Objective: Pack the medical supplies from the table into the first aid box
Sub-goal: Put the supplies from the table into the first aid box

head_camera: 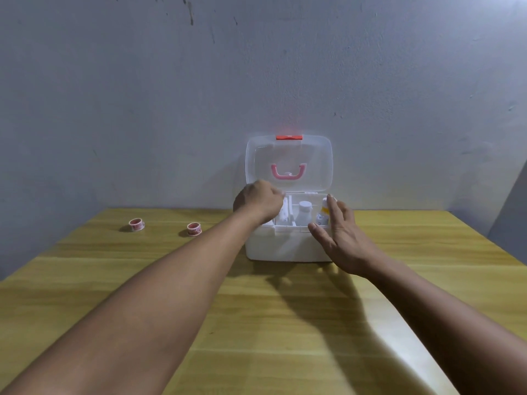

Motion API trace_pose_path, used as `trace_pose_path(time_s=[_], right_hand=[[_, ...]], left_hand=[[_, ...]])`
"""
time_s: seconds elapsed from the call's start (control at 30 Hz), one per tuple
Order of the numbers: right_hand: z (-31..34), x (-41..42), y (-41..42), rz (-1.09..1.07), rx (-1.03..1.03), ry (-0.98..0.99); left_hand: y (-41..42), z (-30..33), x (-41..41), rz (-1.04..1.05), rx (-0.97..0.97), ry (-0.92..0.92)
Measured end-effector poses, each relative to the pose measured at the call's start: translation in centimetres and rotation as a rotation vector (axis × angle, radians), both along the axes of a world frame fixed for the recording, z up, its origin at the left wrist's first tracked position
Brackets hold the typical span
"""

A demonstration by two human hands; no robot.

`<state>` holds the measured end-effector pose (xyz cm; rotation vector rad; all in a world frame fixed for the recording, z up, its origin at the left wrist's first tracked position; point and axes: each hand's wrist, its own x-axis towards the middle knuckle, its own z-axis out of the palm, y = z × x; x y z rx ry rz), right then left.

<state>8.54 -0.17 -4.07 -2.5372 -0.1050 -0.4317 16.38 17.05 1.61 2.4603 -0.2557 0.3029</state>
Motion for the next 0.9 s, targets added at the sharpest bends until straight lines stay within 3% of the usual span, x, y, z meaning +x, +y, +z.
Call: trace_pose_path(time_s=[0.1,0.17,0.37,0.6,0.9], right_hand=[[0.1,0.1,0.1,-0.029,-0.038,0.024],[0.4,0.0,0.3,-0.054,-0.082,0.009],[-0.1,-0.2,0.7,-0.120,-0.043,-0.028],[-1.2,0.3,1.8,-0.190,-0.009,-0.128],[-2.3,0.8,3.2,-0.337,-0.037,-0.289]], left_hand=[[0.7,-1.5,-0.4,-0.156,0.231,0.057],[0.9,-2.5,-0.2,-0.198,0.285,0.060],[4.7,-1.9,0.1,-0.058,-0.052,-0.102],[14.0,-5.0,1.9,0.271,-0.029,0.032],[16.1,-8.9,4.5,0.144,0.096,0.032]])
